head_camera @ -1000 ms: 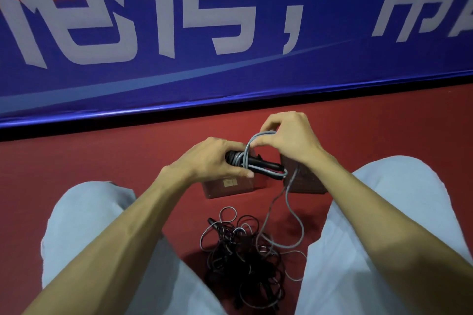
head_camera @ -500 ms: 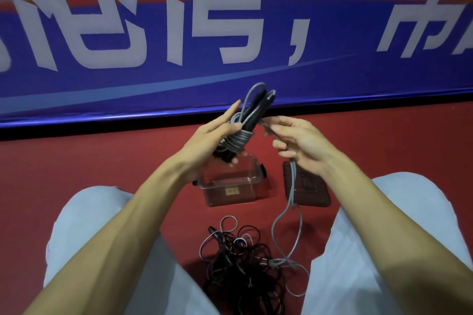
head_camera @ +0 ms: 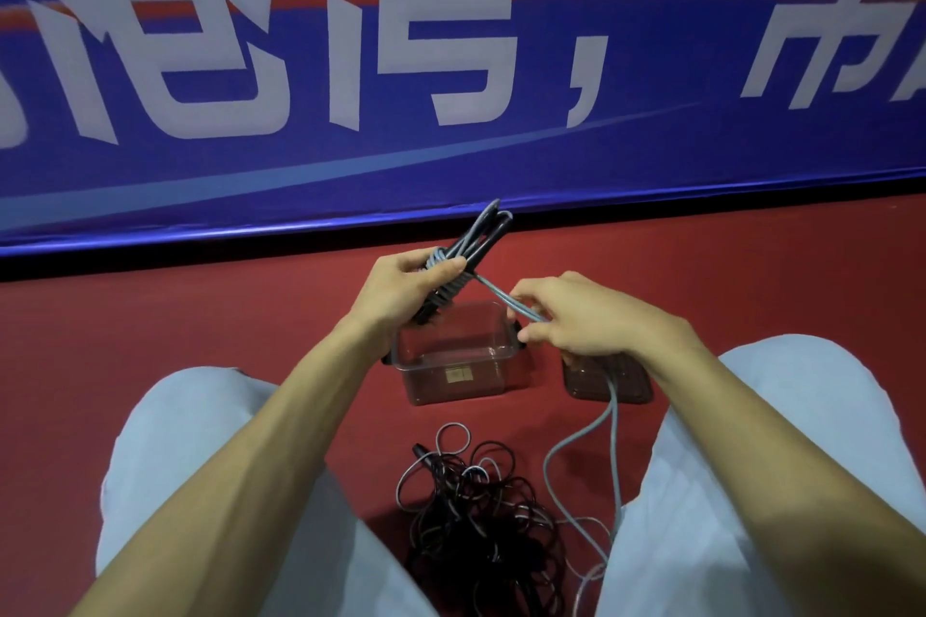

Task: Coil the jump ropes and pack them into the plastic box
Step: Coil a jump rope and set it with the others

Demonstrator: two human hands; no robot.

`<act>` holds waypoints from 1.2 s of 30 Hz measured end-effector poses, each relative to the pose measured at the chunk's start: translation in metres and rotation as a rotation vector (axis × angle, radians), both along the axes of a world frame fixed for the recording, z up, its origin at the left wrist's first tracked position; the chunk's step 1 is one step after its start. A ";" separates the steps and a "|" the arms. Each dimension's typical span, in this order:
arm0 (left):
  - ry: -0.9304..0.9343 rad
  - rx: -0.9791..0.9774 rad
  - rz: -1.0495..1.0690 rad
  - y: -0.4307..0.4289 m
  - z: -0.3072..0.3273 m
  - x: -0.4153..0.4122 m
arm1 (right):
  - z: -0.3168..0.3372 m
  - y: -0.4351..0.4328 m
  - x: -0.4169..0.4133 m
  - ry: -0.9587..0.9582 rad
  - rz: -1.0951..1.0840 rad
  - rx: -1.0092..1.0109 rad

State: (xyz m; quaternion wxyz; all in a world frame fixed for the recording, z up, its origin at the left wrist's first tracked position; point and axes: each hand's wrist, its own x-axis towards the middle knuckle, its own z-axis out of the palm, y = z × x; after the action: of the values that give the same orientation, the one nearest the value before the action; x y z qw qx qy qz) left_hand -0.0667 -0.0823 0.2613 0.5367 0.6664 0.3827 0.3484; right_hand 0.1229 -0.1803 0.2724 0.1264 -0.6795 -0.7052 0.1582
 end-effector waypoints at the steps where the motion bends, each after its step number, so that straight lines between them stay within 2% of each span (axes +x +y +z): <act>1: 0.045 0.043 0.015 0.002 -0.003 0.001 | 0.001 -0.001 0.000 -0.090 0.020 0.025; 5: 0.218 0.235 0.001 0.014 -0.013 0.001 | 0.007 -0.010 -0.006 -0.361 0.149 0.264; 8: 0.396 0.356 -0.074 0.010 -0.012 0.000 | 0.009 -0.014 -0.010 -0.463 0.232 0.355; 11: 0.544 0.428 -0.259 0.005 -0.010 0.002 | 0.005 -0.010 -0.013 -0.505 0.294 0.459; 16: 0.587 0.503 -0.469 0.001 -0.006 0.000 | -0.002 -0.006 -0.007 -0.231 0.184 0.695; 21: 0.531 0.522 -0.496 -0.002 -0.006 0.000 | 0.001 -0.007 -0.006 -0.024 -0.067 0.425; 25: 0.668 0.592 -0.516 -0.003 -0.010 0.001 | -0.006 -0.004 -0.006 0.144 -0.134 0.263; 27: 0.726 0.614 -0.519 -0.007 -0.012 0.001 | -0.007 -0.002 -0.007 0.157 -0.149 0.242; 32: 0.680 0.645 -0.414 -0.011 -0.011 0.002 | -0.007 0.004 -0.004 0.280 -0.191 0.296; 34: 0.614 0.672 -0.358 -0.012 -0.009 0.003 | -0.005 0.004 -0.003 0.403 -0.210 0.306; 36: 0.526 0.668 -0.350 -0.012 -0.005 0.003 | -0.002 0.004 -0.001 0.625 -0.197 0.305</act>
State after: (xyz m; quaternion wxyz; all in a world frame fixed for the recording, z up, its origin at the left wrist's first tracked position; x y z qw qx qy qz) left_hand -0.0640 -0.0941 0.2564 0.2282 0.9232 0.2544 0.1759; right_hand 0.1223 -0.1763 0.2705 0.4504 -0.6364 -0.5790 0.2386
